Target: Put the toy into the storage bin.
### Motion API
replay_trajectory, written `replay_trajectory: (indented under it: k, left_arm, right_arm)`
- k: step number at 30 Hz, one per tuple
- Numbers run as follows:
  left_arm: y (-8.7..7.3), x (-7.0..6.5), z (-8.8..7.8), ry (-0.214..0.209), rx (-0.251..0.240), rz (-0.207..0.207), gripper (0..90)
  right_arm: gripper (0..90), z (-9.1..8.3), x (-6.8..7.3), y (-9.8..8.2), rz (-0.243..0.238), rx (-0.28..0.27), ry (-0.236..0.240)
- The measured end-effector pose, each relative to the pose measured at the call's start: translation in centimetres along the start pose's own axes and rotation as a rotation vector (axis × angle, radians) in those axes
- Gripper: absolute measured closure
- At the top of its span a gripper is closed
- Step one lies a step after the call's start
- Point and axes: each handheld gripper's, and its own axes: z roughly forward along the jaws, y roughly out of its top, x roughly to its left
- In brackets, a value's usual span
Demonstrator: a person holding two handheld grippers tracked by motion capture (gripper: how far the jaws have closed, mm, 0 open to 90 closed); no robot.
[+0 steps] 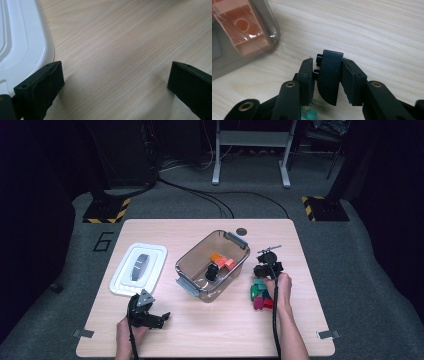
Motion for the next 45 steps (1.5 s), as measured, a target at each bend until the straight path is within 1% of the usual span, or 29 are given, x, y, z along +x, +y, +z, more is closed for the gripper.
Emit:
replay_trajectory:
  k: [5,8,9,15,16,21,23,24,25,27,33,36,37,45]
  left_arm:
    - [0.0,0.0,0.0,0.0,0.0,0.001,0.4]
    - [0.0,0.0,0.0,0.0,0.0,0.0,0.4]
    - [0.0,0.0,0.0,0.0,0.0,0.0,0.4]
    - [0.0,0.0,0.0,-0.002,0.004,0.001,0.4]
    - [0.0,0.0,0.0,-0.002,0.005,0.001,0.4]
    - [0.0,0.0,0.0,-0.001,0.0,-0.002,0.4]
    - [0.0,0.0,0.0,0.0,0.0,0.0,0.4]
    - [0.0,0.0,0.0,0.0,0.0,-0.001,0.4]
    - [0.0,0.0,0.0,0.0,0.0,0.0,0.4]
    - [0.0,0.0,0.0,-0.001,-0.001,-0.004,0.4]
    - [0.0,0.0,0.0,0.0,0.0,0.0,0.4]
    - [0.0,0.0,0.0,0.0,0.0,0.0,0.4]
    - [0.0,0.0,0.0,-0.001,-0.001,-0.003,0.4]
    - [0.0,0.0,0.0,0.0,0.0,-0.001,0.4]
  right_arm:
    - [66.1,0.0,0.0,0.0,-0.02,-0.007,-0.001]
    - [66.4,-0.1,0.0,0.0,-0.016,-0.015,-0.002]
    - [66.6,-0.4,-0.1,0.0,-0.009,-0.029,0.0]
    - [66.7,-1.3,-0.5,-0.1,0.01,-0.054,0.01]
    - [66.8,-1.6,-0.9,-0.1,0.009,-0.074,0.022]
    - [66.8,-2.3,-1.4,-0.2,0.023,-0.092,0.04]
    - [66.8,-2.4,-1.4,-0.2,0.025,-0.096,0.035]
    - [66.8,-2.8,-1.5,-0.2,0.032,-0.102,0.043]
    - [66.8,-2.9,-1.7,-0.1,0.025,-0.108,0.039]
    - [66.8,-3.2,-1.7,-0.1,0.032,-0.114,0.043]
    - [66.9,-4.0,-1.8,0.2,0.028,-0.131,0.045]
    - [66.9,-4.5,-1.8,0.3,0.039,-0.136,0.046]
    - [66.9,-4.6,-1.9,0.4,0.025,-0.142,0.048]
    - [67.0,-5.5,-1.7,0.9,0.024,-0.156,0.052]
